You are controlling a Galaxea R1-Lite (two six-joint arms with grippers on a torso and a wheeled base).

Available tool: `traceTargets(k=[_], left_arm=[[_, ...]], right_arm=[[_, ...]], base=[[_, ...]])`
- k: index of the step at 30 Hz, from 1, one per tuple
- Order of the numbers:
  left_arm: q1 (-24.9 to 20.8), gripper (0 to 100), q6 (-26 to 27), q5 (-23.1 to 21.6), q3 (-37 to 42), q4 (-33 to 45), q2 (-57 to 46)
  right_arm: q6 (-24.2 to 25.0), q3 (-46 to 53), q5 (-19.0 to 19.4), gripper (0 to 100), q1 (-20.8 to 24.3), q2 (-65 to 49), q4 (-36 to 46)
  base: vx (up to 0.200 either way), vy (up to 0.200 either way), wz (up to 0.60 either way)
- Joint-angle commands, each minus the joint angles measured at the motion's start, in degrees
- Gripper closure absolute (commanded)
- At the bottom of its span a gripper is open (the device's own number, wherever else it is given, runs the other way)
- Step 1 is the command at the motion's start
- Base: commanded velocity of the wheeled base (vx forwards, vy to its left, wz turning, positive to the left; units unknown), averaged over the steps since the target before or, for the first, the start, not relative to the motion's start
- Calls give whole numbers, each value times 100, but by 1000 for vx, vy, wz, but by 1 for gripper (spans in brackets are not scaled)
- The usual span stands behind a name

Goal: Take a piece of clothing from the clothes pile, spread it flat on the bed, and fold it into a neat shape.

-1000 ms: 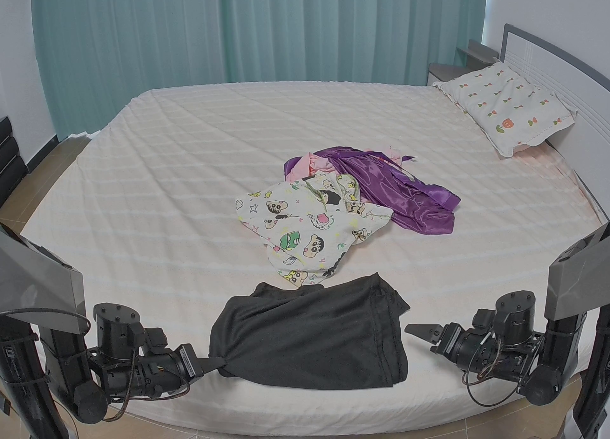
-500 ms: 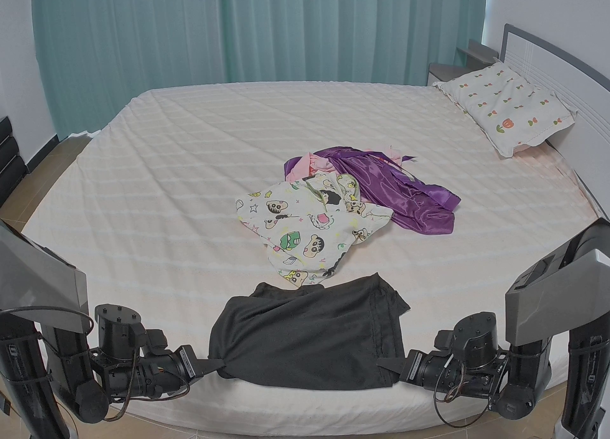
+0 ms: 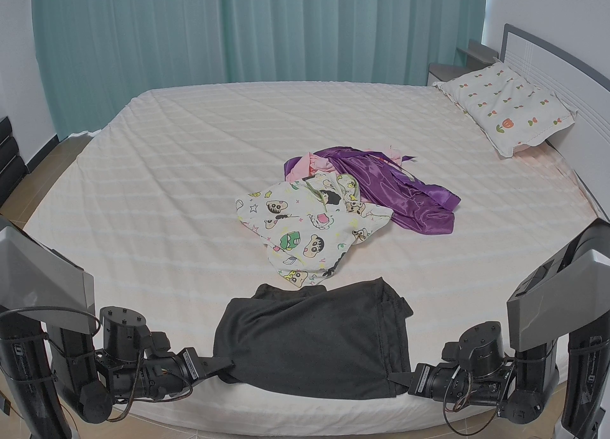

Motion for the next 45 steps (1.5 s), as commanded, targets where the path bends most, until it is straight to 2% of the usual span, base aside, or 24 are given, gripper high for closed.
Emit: traceTargets(k=[1,6,10,13,15,16,18,19,20,23,24,31,37,38,40,45], left_arm=[[30,0,-6,15,4,-19,-41],[329,0,-94,32,-22,-177,-401],[619,0,-94,261,-664,-81,-366],[619,0,-59,393,-1226,86,-164],[611,0,-59,393,-1296,113,-146],[558,0,-50,393,-1982,693,-94],[505,0,2,428,-2641,1484,-32],[505,0,2,428,-2685,1545,-23],[444,0,125,445,-3291,2213,153],[408,0,451,454,-3705,2635,381],[391,0,767,507,-3924,2741,566],[48,0,811,551,-4126,3031,636],[-5,0,820,621,-4135,3101,689],[-5,100,820,621,-4144,3092,689],[4,100,820,700,-4241,3092,724],[30,100,732,1228,-4346,3057,829]], right_arm=[[5,24,13,0,-4,-36,-58],[31,77,13,0,-101,-212,-58],[49,77,13,0,-188,-264,-58],[67,77,13,0,-188,-256,-67],[67,77,13,0,-188,-256,-67],[75,77,13,0,-188,-238,-67],[75,77,4,0,-188,-221,-67],[75,77,4,0,-188,-221,-67],[84,77,-5,0,-188,-203,-67],[84,77,-5,0,-188,-203,-67],[119,77,-5,0,-188,-194,-67],[146,51,-5,0,-188,-150,-67],[146,33,-14,0,-180,-115,-67],[146,33,-14,0,-180,-115,-67],[137,33,-14,0,-180,-115,-67],[137,42,-14,0,-180,-115,-67]], base=[[0,0,0],[0,0,0],[0,0,0],[0,0,0],[0,0,0],[0,0,0],[0,0,0],[0,0,0],[0,0,0],[0,0,0],[0,0,0],[0,0,0],[0,0,0],[0,0,0],[0,0,0],[0,0,0]])
